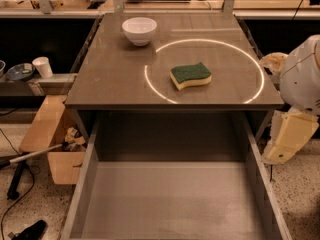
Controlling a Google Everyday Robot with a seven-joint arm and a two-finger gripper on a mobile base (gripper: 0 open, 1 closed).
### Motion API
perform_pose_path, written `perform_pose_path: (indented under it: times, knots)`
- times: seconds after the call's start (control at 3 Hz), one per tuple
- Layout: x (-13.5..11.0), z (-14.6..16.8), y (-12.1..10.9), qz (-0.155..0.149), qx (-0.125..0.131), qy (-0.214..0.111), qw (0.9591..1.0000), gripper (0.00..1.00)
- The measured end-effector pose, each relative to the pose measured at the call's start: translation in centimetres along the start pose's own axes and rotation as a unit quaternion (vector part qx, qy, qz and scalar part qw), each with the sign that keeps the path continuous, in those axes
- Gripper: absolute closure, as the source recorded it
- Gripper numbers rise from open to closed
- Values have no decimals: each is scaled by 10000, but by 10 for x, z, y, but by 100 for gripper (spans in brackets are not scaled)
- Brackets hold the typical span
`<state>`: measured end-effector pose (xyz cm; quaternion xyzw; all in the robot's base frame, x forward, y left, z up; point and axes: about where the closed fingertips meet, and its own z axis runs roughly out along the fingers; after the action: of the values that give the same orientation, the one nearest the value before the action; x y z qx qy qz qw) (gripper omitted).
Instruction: Place sponge into top drawer
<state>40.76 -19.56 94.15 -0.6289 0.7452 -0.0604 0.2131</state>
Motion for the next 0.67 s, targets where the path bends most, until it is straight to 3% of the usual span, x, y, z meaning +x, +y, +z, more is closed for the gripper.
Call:
perform_pose_path:
  times: [0.67]
  knots:
    - [-1,-4,-3,27,31,-159,9999,0]
